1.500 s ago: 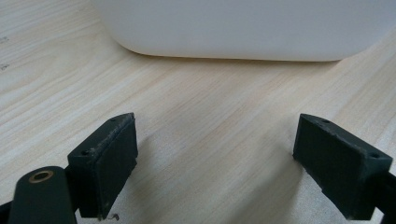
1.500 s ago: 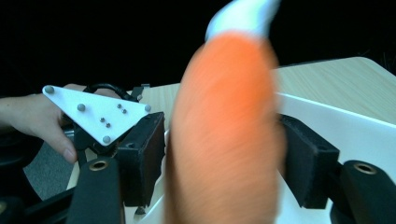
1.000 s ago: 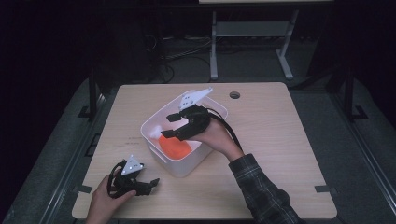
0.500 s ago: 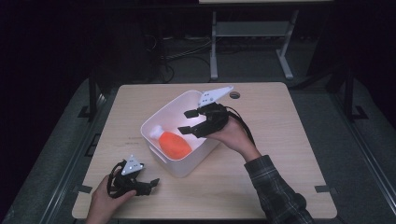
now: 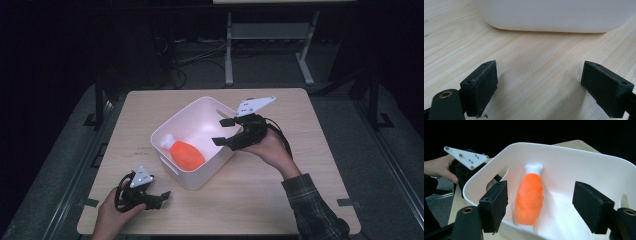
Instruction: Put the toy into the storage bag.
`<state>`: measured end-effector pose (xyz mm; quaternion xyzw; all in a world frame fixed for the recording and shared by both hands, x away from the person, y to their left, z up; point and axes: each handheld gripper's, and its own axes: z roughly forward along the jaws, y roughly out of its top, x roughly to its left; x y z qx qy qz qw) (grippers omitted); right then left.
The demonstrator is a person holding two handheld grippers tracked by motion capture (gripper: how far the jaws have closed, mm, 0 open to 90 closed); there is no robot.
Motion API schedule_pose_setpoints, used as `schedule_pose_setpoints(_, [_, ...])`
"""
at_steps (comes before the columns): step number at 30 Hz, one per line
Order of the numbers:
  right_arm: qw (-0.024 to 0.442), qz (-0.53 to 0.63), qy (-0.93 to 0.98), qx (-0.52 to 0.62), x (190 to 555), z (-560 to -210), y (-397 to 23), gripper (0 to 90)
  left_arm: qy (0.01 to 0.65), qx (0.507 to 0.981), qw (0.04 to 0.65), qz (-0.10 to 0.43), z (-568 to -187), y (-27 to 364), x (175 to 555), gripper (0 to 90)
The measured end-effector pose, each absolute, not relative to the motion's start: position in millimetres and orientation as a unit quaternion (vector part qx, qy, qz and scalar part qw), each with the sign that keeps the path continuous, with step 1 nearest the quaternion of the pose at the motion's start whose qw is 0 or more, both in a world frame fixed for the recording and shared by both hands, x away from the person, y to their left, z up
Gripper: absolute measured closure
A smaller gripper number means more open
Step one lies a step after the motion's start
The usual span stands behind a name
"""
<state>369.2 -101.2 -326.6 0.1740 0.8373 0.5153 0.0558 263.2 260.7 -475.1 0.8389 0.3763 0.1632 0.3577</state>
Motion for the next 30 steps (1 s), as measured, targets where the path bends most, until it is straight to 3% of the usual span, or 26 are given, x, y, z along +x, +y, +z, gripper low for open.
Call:
schedule_pose_setpoints(14, [0.073, 0.521, 0.822, 0.218, 345.8, -346.3, -161.0, 26.7, 0.376, 0.839, 0.358, 0.163, -475.1, 260.7, 263.1, 12.8])
schedule_pose_setpoints(30, [0.075, 0.477, 0.822, 0.303, 308.9, -416.9, -212.5, 19.2, 0.375, 0.84, 0.356, 0.163, -474.9, 260.9, 263.1, 12.8])
